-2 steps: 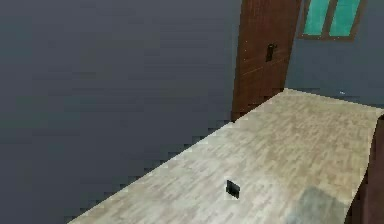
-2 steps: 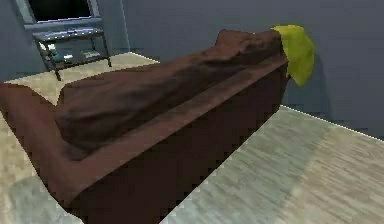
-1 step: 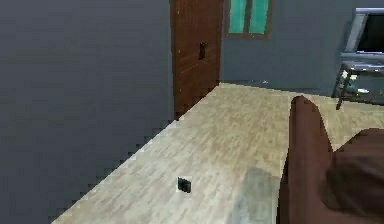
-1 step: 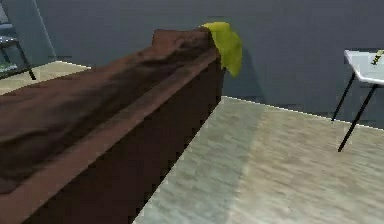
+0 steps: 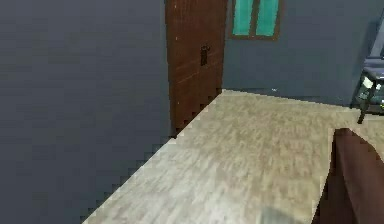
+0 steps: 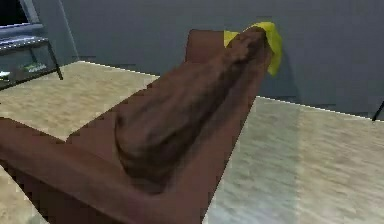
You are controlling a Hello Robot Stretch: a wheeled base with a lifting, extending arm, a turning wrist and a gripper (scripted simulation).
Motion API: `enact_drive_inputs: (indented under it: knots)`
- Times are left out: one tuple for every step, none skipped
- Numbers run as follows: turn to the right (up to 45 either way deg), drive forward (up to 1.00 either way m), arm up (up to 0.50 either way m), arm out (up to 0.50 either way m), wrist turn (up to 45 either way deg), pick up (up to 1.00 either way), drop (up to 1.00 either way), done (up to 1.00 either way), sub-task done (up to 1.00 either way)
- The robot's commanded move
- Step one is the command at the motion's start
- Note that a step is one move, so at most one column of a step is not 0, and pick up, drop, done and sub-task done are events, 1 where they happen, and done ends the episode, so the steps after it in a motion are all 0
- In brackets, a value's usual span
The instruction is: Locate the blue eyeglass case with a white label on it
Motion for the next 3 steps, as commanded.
enact_drive_inputs:
  knots:
    - [24.0, 0.00, 0.00, 0.00, 0.0, 0.00, 0.00, 0.00, 0.00]
    - [0.0, 1.00, 0.00, 0.00, 0.0, 0.00, 0.00, 0.00, 0.00]
    - [6.0, 0.00, 0.00, 0.00, 0.0, 0.00, 0.00, 0.00, 0.00]
